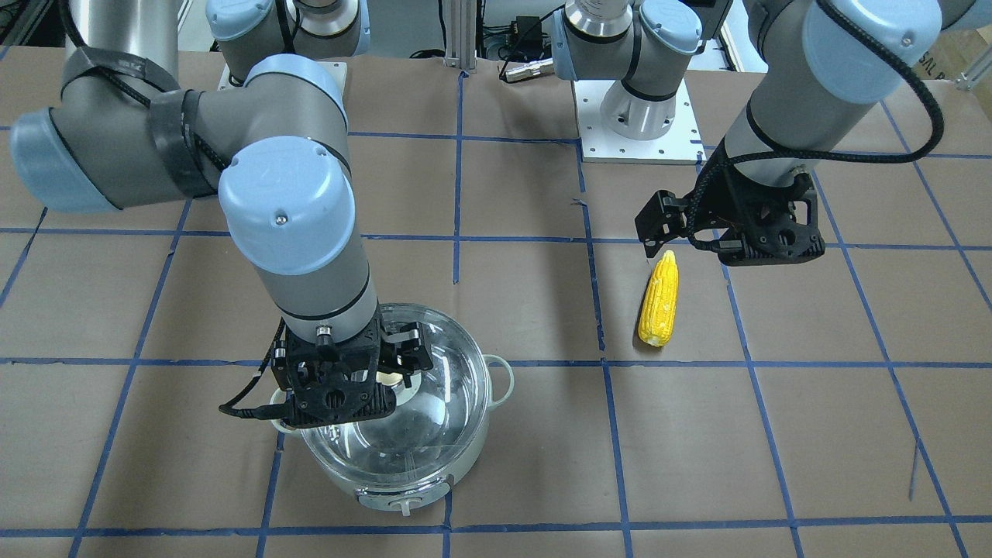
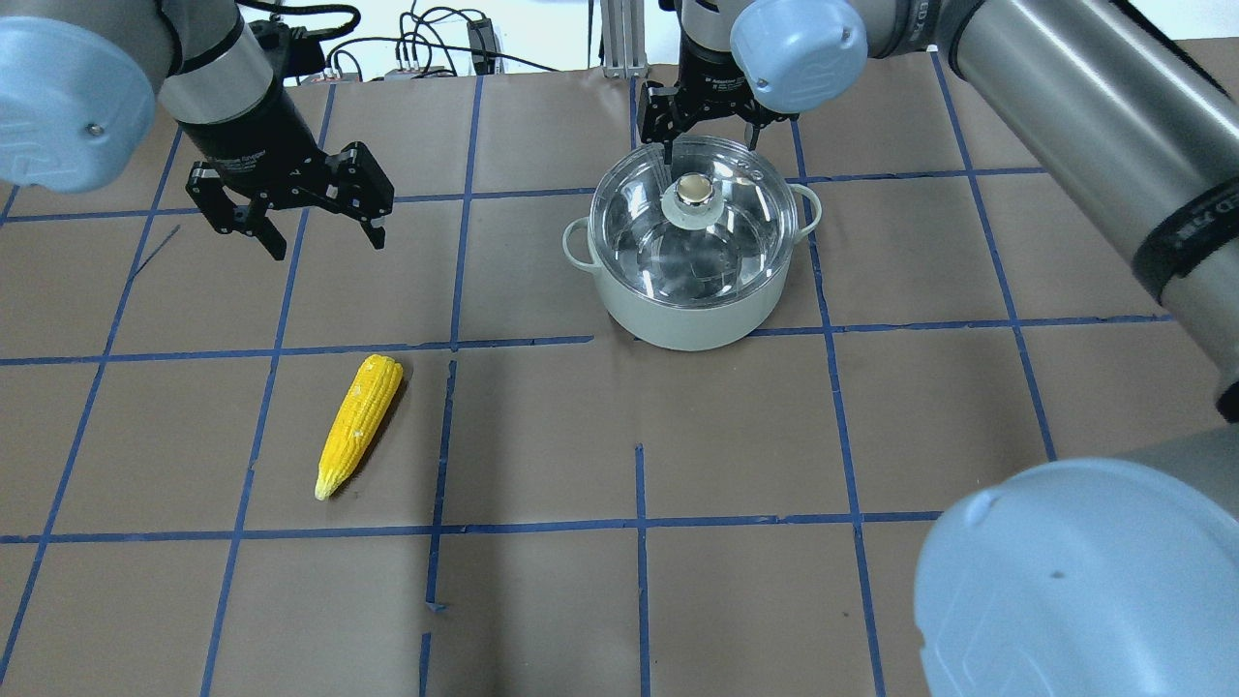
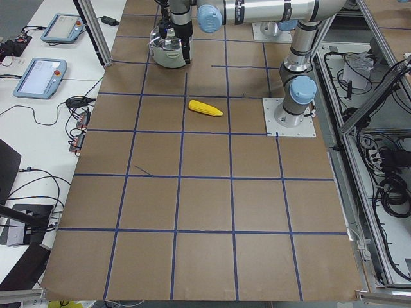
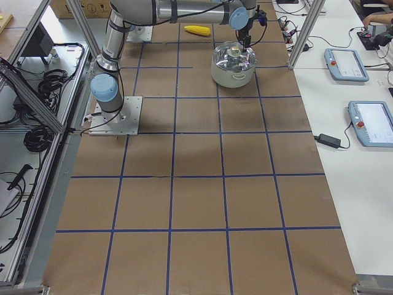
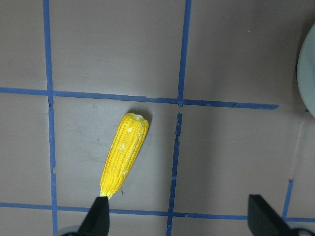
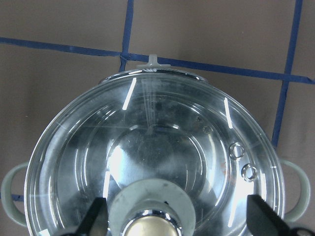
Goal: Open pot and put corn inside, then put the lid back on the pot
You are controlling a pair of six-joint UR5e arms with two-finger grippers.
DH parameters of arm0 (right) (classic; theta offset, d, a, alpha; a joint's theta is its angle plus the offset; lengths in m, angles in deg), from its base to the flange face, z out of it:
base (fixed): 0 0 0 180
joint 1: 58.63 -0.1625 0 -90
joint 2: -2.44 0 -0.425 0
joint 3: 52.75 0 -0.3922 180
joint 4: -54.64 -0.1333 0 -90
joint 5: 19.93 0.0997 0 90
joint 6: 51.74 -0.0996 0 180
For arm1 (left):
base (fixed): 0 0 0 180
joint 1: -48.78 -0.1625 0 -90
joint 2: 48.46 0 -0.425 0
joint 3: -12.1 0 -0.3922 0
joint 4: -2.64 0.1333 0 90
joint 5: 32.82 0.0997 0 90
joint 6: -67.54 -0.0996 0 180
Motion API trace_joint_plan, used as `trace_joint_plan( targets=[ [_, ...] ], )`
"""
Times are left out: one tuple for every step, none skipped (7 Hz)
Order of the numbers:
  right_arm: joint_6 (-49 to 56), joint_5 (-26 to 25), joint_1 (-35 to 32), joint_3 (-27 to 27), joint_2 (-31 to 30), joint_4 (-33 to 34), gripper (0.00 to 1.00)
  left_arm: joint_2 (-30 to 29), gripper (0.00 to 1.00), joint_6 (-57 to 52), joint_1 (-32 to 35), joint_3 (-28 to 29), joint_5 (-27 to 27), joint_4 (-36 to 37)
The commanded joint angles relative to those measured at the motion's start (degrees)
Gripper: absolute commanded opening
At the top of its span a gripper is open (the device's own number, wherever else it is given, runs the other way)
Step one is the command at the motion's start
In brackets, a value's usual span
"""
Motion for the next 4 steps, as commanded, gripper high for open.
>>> trace_joint_plan(
  targets=[
    [-0.39,0.04,-1.31,0.55,0.87,0.42,0.98,1.31,1.00,-5.04,-0.30,-6.57,0.26,5.51],
    [-0.22,0.04,-1.40,1.07,0.88,0.33,0.97,0.36,1.00,-5.92,-0.21,-10.00,0.17,13.47],
    [0.04,-0.05,-1.40,2.21,0.53,0.33,0.97,0.61,1.00,-11.76,-0.30,-15.08,0.60,20.34],
    [0.48,0.04,-1.40,2.83,0.35,0.33,0.96,0.52,1.00,-16.78,-0.73,-21.22,0.69,29.37]
  ],
)
